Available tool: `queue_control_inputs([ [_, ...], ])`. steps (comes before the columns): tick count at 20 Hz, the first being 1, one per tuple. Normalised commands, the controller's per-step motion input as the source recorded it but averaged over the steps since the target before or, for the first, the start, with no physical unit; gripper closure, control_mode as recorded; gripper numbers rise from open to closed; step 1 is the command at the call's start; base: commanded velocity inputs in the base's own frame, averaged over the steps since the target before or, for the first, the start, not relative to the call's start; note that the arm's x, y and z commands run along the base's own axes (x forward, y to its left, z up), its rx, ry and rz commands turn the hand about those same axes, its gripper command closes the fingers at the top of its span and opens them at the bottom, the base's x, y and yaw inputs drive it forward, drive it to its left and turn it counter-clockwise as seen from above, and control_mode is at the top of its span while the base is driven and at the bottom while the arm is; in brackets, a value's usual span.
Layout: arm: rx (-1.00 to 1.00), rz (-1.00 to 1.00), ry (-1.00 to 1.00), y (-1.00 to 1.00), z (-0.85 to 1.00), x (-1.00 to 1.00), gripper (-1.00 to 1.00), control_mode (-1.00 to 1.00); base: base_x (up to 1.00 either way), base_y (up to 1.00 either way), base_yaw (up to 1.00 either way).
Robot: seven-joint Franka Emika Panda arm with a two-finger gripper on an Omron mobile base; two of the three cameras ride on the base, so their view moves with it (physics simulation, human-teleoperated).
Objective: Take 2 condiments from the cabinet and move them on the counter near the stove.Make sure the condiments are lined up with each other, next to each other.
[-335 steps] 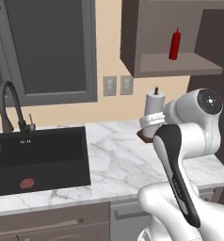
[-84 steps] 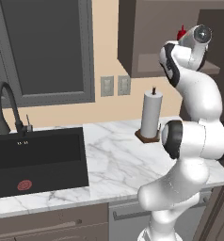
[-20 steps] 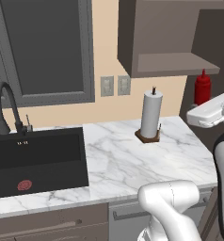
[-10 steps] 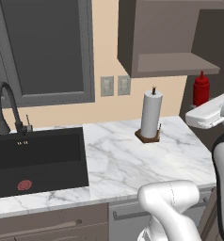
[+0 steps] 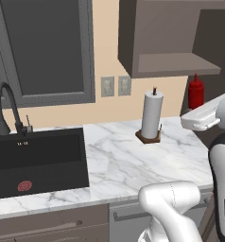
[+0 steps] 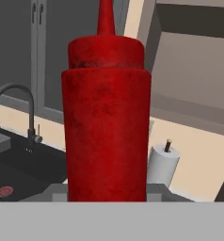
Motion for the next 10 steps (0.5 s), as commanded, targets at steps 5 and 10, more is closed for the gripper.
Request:
queue_control_inputs([
  [5,0.0,0.0,0.0,0.08,-0.26,0.0,1.0,-1.0,0.0,0.0,0.0],
  [10,0.0,0.0,0.0,0.0,0.0,0.0,1.0,1.0,-0.03,0.01,0.01],
])
